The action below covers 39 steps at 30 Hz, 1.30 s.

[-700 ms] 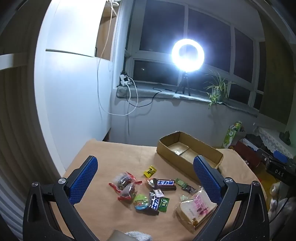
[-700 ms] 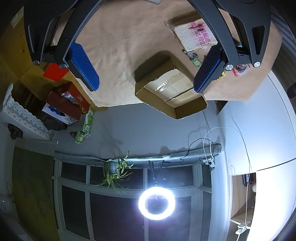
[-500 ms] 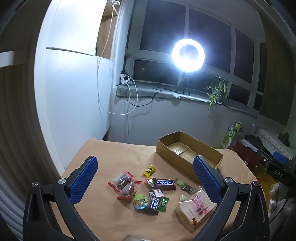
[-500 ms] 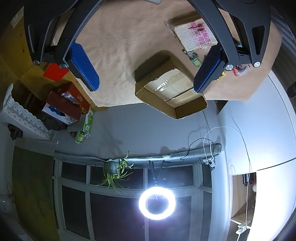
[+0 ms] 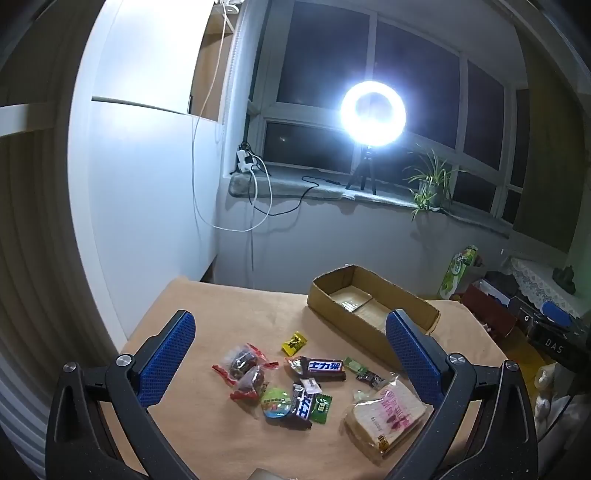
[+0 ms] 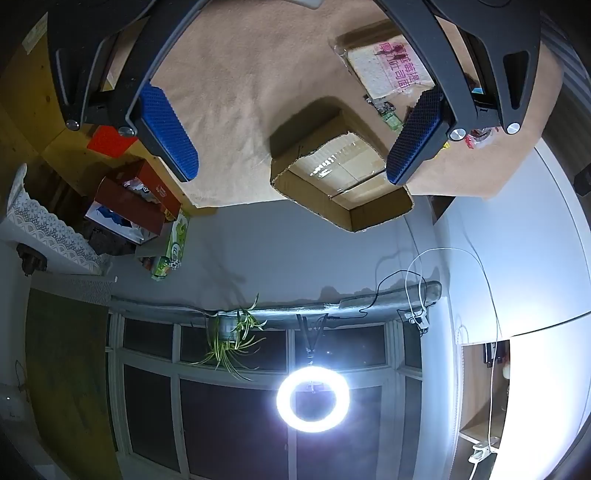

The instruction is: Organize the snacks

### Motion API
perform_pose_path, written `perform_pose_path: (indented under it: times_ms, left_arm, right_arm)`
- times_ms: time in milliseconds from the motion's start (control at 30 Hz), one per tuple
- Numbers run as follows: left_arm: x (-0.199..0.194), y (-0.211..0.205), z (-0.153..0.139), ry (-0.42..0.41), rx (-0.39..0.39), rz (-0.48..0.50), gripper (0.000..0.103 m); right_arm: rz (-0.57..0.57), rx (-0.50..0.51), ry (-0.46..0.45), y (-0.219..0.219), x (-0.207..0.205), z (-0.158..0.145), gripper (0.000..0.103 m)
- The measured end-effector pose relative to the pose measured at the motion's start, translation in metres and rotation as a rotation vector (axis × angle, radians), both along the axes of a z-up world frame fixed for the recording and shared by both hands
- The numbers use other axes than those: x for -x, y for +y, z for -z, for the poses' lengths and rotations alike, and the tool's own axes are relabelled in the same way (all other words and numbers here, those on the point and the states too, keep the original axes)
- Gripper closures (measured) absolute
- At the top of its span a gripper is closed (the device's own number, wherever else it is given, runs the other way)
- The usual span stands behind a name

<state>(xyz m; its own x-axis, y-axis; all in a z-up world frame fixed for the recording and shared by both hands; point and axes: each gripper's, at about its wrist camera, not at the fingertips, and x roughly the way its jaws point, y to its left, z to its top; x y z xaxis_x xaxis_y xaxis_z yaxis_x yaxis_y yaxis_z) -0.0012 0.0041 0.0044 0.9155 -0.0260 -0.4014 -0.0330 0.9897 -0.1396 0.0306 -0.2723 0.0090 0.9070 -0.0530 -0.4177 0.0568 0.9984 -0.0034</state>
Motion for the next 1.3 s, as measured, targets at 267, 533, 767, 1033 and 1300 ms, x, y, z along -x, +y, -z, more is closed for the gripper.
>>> perform_pose_path:
  times_ms: [267,533,767,1033,1300]
  left_arm:
    - [0.0005,-0.0017,-0.0011,0.0,-0.003,0.003,0.001]
    - [-0.0014,-0.0008,-0.0022,-0.005,-0.003,-0.008,0.001]
    - [-0.0008,0.0,0.0005,-0.006,0.0,-0.006,0.001]
    - [-0.0001,-0.0005,0.0009,-0.006,-0.001,-0.004,0.001]
    - [-0.0009,-0.0016,0.0022,-0.001,-0.002,-0.005,0.001]
  right_arm:
    - [0.0,-0.002,0.0,0.0001,-0.0003,-0.0011,0.0]
    - [-0.003,-0.003,0.004,0.0014,-0.001,-0.0011,0.0]
    - [-0.004,-0.004,0.006,0.0011,-0.0037,-0.0004,0.0]
    - [-0.006,-0.004,0.009,0.001,-0.0037,0.0003,0.0]
    - [-0.006,-0.007,0.01,0.0015,-0.0041,0.0012,0.0]
